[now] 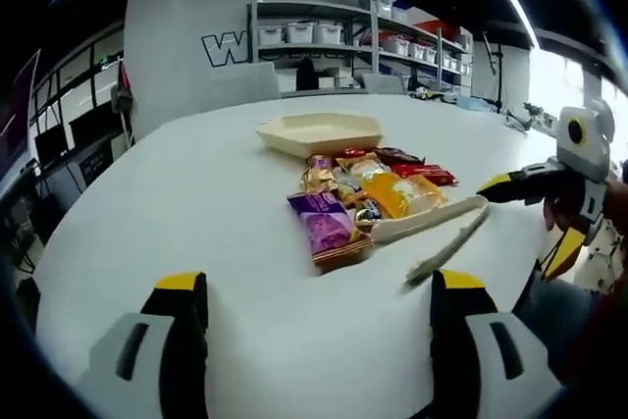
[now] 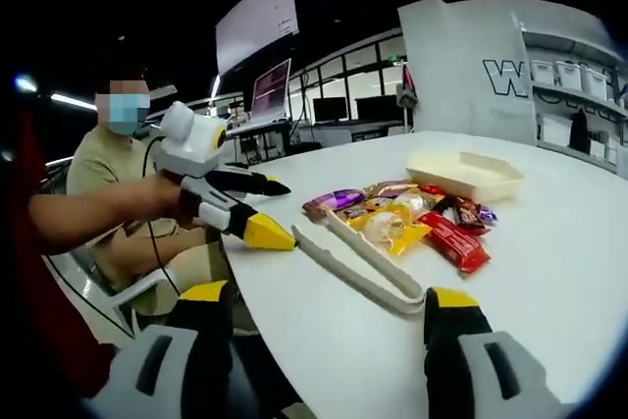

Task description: Place the target food into the container with the food tongs after gripping and lifting it, then release it inside without dropping or visibly crushing the food.

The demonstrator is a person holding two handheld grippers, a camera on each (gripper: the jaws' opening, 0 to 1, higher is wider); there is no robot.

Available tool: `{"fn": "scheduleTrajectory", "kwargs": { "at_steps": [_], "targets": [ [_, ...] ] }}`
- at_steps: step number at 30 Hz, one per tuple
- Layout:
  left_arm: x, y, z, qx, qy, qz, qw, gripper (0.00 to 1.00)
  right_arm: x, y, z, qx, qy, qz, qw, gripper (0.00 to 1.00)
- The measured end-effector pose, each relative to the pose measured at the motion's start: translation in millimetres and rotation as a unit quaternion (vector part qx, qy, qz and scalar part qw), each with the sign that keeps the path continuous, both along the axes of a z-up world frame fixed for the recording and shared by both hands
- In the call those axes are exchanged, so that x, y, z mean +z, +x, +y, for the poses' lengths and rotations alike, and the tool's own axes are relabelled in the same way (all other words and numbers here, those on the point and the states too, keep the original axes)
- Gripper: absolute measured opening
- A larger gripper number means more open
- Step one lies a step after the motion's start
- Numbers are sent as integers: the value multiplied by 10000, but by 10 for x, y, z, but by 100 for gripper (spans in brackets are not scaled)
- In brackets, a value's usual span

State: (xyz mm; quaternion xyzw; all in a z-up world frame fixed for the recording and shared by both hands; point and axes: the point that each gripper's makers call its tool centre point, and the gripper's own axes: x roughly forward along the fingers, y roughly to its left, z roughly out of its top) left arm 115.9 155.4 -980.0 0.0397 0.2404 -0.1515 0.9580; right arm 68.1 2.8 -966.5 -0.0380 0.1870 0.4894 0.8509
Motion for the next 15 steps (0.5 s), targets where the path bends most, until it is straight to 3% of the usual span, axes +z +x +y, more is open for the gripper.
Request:
{"fn": "scheduleTrajectory", "kwargs": {
  "at_steps": [5, 7, 9, 13, 15],
  "targets": [
    [-29, -5, -7, 2, 35, 34, 10000, 92, -14, -89, -48, -20, 25, 94, 10000, 74],
    [-7, -3, -22, 11, 74, -16, 10000, 92, -38, -179, -26, 138, 45, 283, 9995, 61],
    [2, 7, -33, -2, 116, -46, 9999, 92, -30, -209, -15, 183, 77, 288, 9994, 53],
    [25, 10, -48, -29, 145, -60, 9999, 91, -5, -126, -25, 40, 59, 18, 10000, 66],
    [33, -1, -62, -65, 161, -57, 9998, 91, -24, -74, -47, 12, -18, -27, 10000, 62]
  ]
}}
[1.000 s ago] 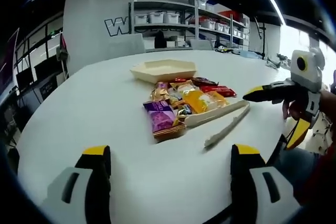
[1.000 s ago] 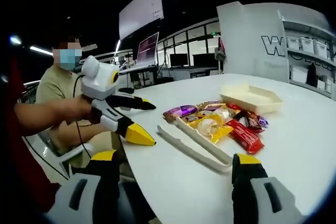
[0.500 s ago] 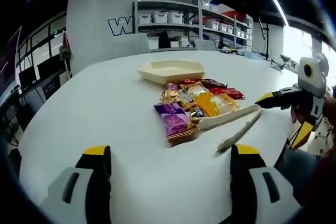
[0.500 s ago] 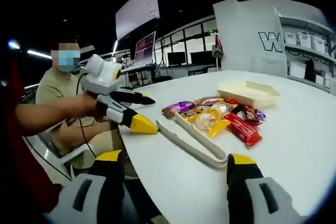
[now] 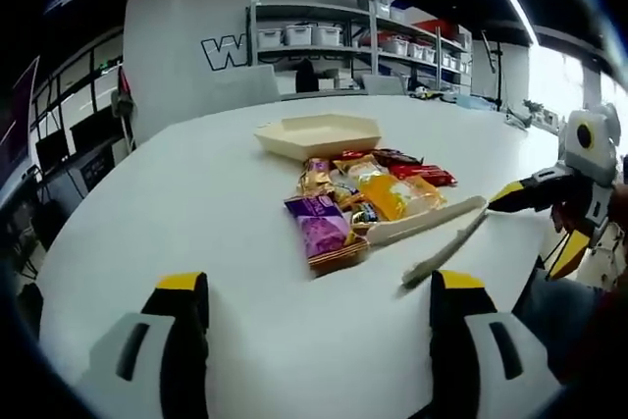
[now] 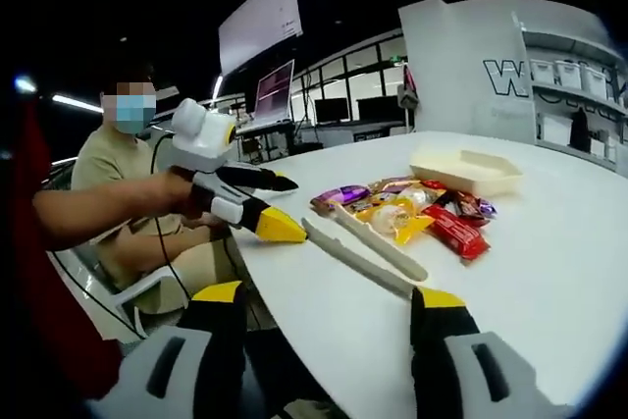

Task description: Place the target food into the container with the food tongs after gripping and lifting it, then release it inside without dropping or visibly crushing the food.

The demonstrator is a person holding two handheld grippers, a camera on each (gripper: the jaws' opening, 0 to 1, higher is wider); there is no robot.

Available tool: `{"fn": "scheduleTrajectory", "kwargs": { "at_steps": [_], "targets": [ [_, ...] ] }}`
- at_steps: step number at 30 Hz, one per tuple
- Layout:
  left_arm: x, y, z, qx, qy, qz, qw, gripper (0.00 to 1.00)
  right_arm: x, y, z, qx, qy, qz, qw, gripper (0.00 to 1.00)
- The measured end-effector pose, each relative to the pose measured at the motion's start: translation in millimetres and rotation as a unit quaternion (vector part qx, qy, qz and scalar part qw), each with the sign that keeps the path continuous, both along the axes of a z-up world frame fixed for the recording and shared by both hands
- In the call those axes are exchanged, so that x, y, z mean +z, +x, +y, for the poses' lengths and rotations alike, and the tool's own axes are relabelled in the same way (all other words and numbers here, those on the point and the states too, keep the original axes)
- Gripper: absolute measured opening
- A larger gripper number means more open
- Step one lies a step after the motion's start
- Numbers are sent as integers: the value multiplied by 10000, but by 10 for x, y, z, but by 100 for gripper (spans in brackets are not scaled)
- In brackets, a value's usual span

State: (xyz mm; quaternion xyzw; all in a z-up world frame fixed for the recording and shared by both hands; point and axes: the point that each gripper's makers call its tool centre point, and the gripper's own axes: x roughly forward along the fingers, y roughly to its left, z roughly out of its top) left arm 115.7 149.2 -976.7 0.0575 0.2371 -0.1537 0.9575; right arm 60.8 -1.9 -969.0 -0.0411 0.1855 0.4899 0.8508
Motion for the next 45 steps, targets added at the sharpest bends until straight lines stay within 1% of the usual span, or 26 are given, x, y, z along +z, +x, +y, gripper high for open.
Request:
{"fn": "scheduleTrajectory", "kwargs": {
  "at_steps": [2, 5, 7, 9, 10, 12, 13, 14, 16, 17, 19, 21, 23, 25, 27, 29, 30, 31, 32, 34, 37, 40, 42, 43, 44, 45],
  "targets": [
    [13, -6, 2, -5, 53, -28, 10000, 91, -9, 49, -14, -14, -37, -46, 10000, 60],
    [44, -24, -7, -41, 50, -65, 10000, 91, 8, 95, -15, -64, -65, -56, 9999, 63],
    [74, -45, -14, -76, 49, -105, 9999, 88, 27, 97, -28, -87, -68, -105, 9999, 64],
    [114, -57, -55, -141, -49, -196, 9997, 86, 64, 128, -53, -180, 14, -190, 9997, 67],
    [132, -76, -134, -295, -177, -245, 9991, 85, 70, 145, -64, -222, 14, -207, 9995, 67],
    [102, -108, -193, -392, -184, -186, 9989, 83, 78, 190, -89, -268, 31, -234, 9994, 67],
    [93, -117, -219, -439, -152, -184, 9987, 82, 65, 212, -85, -269, 35, -180, 9995, 67],
    [83, -131, -264, -543, -86, -188, 9983, 80, 52, 220, -76, -250, 19, -146, 9996, 68],
    [82, -168, -376, -786, -93, -184, 9967, 74, 35, 259, -54, -231, -15, -154, 9996, 68],
    [90, -178, -417, -875, -108, -206, 9959, 69, 32, 268, -45, -224, -20, -141, 9996, 68],
    [88, -190, -476, -978, -91, -203, 9950, 65, 24, 290, -19, -205, -8, -109, 9997, 68],
    [42, -204, -535, -1150, -31, -98, 9933, 61, 11, 276, 6, -157, -9, -59, 9999, 67],
    [22, -200, -575, -1272, -3, -82, 9918, 59, -1, 260, 19, -135, -13, -34, 9999, 67],
    [4, -197, -611, -1380, 9, -6, 9904, 55, -6, 243, 28, -128, 3, -41, 9999, 69],
    [-1, -205, -663, -1543, 12, 30, 9880, 47, -18, 235, 23, -155, 23, -23, 9999, 69],
    [-3, -238, -768, -1836, -5, 73, 9830, 36, -48, 236, 13, -174, 25, 40, 9998, 68],
    [-4, -245, -810, -1958, -9, 76, 9806, 33, -50, 224, -2, -180, 38, 4, 9998, 67],
    [-12, -246, -842, -2015, 9, 118, 9794, 33, -45, 230, 0, -175, 41, -17, 9998, 67],
    [1, -213, -827, -1943, 33, 83, 9809, 34, -42, 234, -5, -186, 48, -3, 9998, 67],
    [-6, -189, -838, -2022, 68, 102, 9793, 33, -35, 248, -5, -194, 100, 39, 9998, 67],
    [-11, -167, -854, -2096, 34, 121, 9777, 33, -36, 245, -4, -192, 115, 31, 9997, 66],
    [-6, -160, -875, -2220, 55, 77, 9750, 31, -33, 252, -8, -187, 165, 20, 9997, 66],
    [-1, -143, -868, -2258, 96, 64, 9741, 27, -28, 269, -14, -207, 207, 46, 9996, 65],
    [4, -134, -862, -2299, 164, 25, 9731, 23, -24, 262, -13, -209, 218, 54, 9995, 65],
    [-2, -128, -861, -2361, 256, 4, 9714, 18, -23, 264, -13, -211, 226, 54, 9995, 65],
    [-3, -128, -864, -2490, 411, -47, 9676, 16, -25, 268, -15, -221, 219, 51, 9995, 64]
  ]
}}
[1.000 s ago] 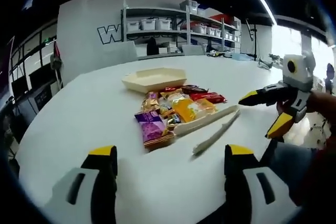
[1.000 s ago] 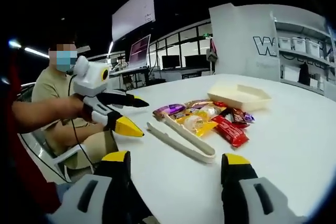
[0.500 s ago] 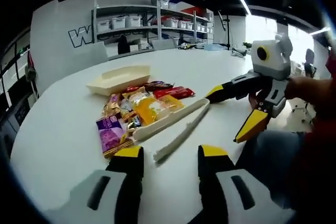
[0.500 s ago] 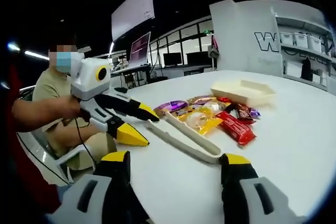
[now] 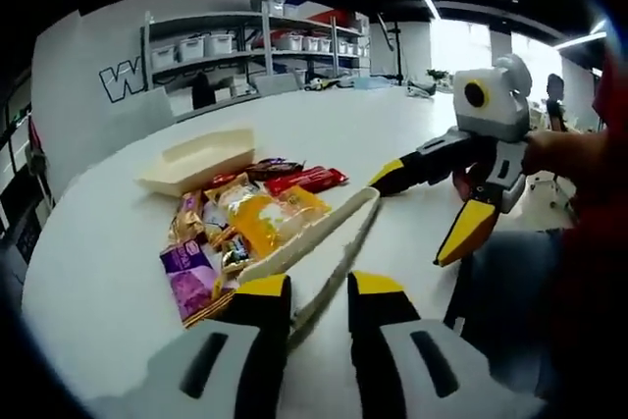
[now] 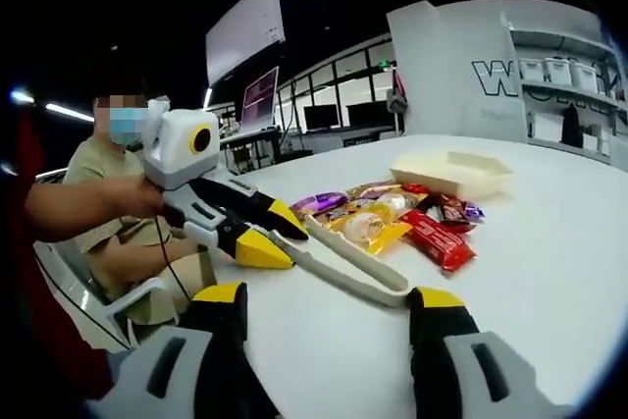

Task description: Place the target food into the container with the food tongs after gripping and lifting it, then release it inside without dropping or visibly crushing the food.

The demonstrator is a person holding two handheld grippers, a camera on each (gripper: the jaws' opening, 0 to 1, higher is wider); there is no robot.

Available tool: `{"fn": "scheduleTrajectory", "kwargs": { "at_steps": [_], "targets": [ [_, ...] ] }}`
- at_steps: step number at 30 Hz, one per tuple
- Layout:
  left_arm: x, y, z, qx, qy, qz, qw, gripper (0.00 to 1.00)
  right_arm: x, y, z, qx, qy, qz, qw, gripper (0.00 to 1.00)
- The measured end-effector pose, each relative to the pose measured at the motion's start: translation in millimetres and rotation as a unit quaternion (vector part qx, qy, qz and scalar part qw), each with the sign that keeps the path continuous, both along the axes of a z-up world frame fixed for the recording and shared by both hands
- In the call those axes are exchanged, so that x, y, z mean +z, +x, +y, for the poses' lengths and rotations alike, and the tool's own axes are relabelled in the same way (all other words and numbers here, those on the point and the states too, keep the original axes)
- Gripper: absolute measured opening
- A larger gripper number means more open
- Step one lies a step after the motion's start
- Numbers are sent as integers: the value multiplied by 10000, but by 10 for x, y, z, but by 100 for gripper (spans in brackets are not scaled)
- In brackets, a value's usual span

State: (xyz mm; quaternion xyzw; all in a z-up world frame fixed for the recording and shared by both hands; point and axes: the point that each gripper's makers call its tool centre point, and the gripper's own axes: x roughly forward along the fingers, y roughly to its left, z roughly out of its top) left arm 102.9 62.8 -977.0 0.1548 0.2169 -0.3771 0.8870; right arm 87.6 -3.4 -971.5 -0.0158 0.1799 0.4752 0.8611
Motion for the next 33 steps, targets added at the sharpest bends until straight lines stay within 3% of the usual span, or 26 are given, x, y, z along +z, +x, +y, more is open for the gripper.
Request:
{"fn": "scheduleTrajectory", "kwargs": {
  "at_steps": [6, 8, 14, 18, 20, 23, 33],
  "targets": [
    [-4, -56, -103, -410, 91, 29, 9991, 10, 1, 29, -3, -31, 6, -34, 10000, 65],
    [-6, -138, -203, -894, 174, -140, 9957, 5, 2, 67, -13, -151, 4, -59, 9999, 65],
    [-15, -119, -232, -763, -254, 217, 9965, 4, 22, 106, -3, -253, 121, 9, 9996, 67],
    [-10, -91, -342, -742, -556, 269, 9953, 6, 14, 93, 7, -238, 83, -21, 9997, 69],
    [-8, -73, -460, -913, -556, 135, 9942, 8, 20, 86, 18, -250, 116, -5, 9996, 69],
    [-4, -47, -534, -962, -422, -40, 9945, 1, 13, 86, 20, -245, 69, -31, 9997, 69],
    [7, -116, -508, -1044, -658, 78, 9923, 1, 19, 68, 1, -247, 91, 18, 9997, 67]
  ]
}}
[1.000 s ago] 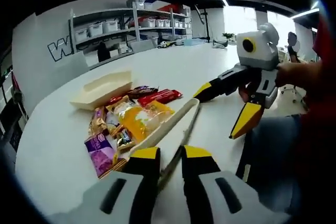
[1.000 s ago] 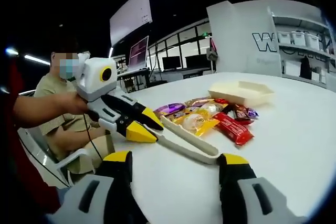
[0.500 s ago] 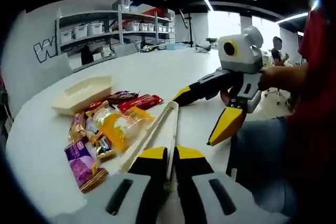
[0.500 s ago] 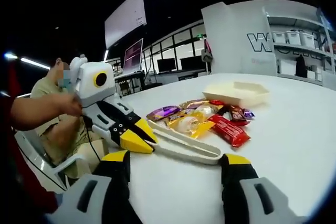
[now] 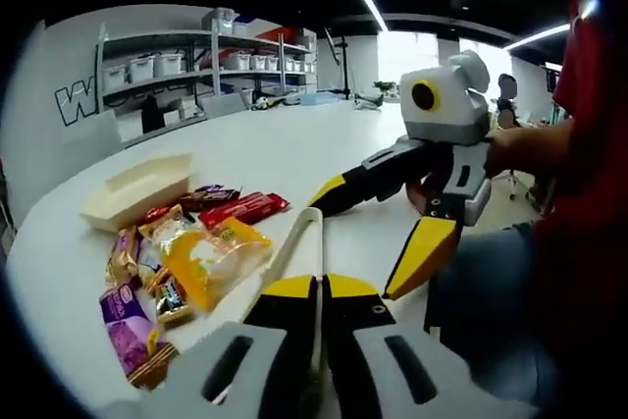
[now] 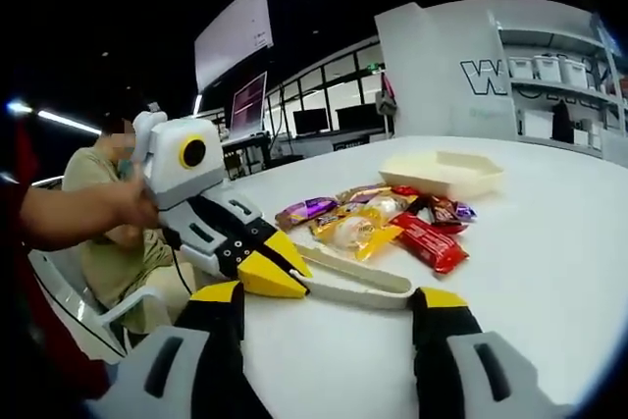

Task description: Place the target food into the container with the food tongs after gripping and lifting it, then release it inside without dropping or visibly crushing the food.

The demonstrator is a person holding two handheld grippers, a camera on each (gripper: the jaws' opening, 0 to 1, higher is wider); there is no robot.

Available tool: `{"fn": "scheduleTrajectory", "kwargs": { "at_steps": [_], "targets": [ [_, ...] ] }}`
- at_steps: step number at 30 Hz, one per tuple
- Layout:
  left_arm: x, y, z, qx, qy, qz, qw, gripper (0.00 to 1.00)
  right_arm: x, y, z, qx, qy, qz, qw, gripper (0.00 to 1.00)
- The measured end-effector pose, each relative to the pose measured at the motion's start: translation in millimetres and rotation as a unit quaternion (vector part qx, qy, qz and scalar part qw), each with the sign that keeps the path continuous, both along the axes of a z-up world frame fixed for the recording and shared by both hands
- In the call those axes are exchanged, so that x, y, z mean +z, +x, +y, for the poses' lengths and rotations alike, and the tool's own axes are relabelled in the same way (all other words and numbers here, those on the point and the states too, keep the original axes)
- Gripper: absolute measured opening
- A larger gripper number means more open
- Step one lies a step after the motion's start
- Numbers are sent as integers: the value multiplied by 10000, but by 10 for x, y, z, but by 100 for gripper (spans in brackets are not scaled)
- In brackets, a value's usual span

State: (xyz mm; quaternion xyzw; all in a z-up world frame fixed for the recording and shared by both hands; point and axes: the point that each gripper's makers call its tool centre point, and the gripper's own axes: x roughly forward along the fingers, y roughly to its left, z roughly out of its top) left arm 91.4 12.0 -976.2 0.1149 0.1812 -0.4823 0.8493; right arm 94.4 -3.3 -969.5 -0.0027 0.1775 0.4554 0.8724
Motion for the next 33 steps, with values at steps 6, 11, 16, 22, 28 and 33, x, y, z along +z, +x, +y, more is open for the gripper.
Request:
{"fn": "scheduleTrajectory", "kwargs": {
  "at_steps": [6, 11, 16, 22, 28, 33],
  "targets": [
    [97, -86, -52, 68, -671, 410, 9969, 0, 18, -19, -25, -49, 116, 117, 9999, 67],
    [184, -99, -78, 60, -1005, 448, 9939, 0, 57, -34, -42, -66, 370, 358, 9987, 67],
    [402, -133, -97, -80, -1725, 504, 9837, 0, 240, -107, 4, 149, 947, 570, 9938, 64],
    [639, -240, -105, -370, -2312, 569, 9705, 1, 592, -201, 76, 475, 1804, 646, 9803, 61],
    [789, -426, -216, -733, -2885, 755, 9517, 1, 888, -276, 90, 799, 2356, 656, 9663, 55],
    [839, -511, -281, -963, -2833, 889, 9500, 1, 862, -352, 122, 1040, 2138, 667, 9690, 36]
  ]
}}
